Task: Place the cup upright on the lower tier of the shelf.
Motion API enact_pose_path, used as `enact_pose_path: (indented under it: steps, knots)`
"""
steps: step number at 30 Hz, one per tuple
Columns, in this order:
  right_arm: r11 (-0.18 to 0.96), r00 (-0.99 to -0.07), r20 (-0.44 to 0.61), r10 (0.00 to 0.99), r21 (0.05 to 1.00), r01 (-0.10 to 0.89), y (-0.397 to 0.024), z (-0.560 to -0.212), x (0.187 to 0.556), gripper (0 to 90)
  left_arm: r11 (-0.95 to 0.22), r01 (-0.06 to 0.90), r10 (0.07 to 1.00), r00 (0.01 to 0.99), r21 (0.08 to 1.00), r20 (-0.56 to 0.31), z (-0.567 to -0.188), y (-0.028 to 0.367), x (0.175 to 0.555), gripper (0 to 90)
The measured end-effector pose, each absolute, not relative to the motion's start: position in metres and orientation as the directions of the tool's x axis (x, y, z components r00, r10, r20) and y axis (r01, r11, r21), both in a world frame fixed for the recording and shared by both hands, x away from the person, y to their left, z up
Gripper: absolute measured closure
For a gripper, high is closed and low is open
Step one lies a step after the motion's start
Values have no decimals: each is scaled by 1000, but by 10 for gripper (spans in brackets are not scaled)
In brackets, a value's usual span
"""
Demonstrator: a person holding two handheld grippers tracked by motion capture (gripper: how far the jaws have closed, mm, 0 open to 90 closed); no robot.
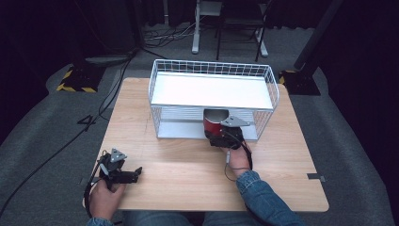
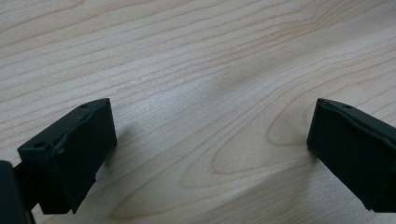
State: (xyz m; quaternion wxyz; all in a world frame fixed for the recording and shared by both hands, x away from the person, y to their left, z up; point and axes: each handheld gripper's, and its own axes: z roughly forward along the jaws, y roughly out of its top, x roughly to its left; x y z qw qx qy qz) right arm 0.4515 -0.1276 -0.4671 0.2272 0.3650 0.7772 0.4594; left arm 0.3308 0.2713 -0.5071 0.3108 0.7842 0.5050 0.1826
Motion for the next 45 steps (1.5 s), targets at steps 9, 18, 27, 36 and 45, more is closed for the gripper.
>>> enact_pose_path:
  steps: [9,18,27,36,45]
  knots:
    - [313,-623,-21,782,877,365,-118,-469,467,173,-297,679,905,424,672,-27,-507,271,331,16]
    - [324,-620,-40,784,878,353,-109,-474,481,173,-298,679,905,424,671,-27,-507,271,331,16]
    - [310,-604,-33,797,879,362,-100,-476,490,173,-302,678,903,430,670,-28,-507,272,331,16]
    - [289,-586,-18,810,882,373,-98,-481,496,173,-303,678,902,431,669,-28,-507,272,331,16]
    - [277,-578,-11,816,885,375,-97,-484,499,172,-305,677,902,431,670,-26,-507,272,331,16]
